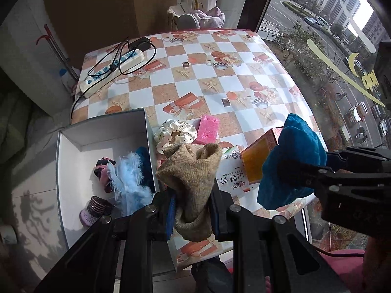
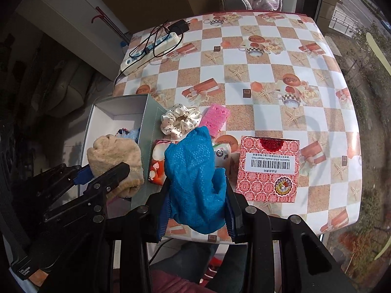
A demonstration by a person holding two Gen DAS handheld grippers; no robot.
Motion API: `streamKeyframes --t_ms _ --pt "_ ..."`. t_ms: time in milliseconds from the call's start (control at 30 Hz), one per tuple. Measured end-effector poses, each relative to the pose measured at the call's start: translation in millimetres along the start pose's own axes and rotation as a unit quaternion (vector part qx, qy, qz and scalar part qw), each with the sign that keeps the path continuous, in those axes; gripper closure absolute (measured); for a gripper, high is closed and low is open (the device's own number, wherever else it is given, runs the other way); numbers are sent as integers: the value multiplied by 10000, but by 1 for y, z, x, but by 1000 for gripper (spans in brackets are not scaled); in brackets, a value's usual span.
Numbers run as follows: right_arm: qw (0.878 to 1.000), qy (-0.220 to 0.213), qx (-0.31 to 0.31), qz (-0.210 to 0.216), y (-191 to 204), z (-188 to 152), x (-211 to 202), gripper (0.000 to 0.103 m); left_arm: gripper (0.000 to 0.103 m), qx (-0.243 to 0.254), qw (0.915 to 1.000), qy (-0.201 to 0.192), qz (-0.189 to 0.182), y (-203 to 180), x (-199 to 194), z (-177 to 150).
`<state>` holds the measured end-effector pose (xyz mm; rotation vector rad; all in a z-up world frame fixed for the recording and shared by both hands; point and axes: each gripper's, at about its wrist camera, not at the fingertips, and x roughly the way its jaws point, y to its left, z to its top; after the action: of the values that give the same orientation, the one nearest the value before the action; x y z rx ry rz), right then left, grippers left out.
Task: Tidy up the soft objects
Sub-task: 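Lift the beige sock and teal cloth and carry both toward the white box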
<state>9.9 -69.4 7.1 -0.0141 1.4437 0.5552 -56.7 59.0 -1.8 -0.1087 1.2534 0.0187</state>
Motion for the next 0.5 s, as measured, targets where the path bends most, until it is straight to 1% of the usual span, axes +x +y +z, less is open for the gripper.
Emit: streamKeyframes --t_ms 500 --pt "9987 193 -462 12 34 -2 11 64 77 -495 9986 -147 117 33 -14 -22"
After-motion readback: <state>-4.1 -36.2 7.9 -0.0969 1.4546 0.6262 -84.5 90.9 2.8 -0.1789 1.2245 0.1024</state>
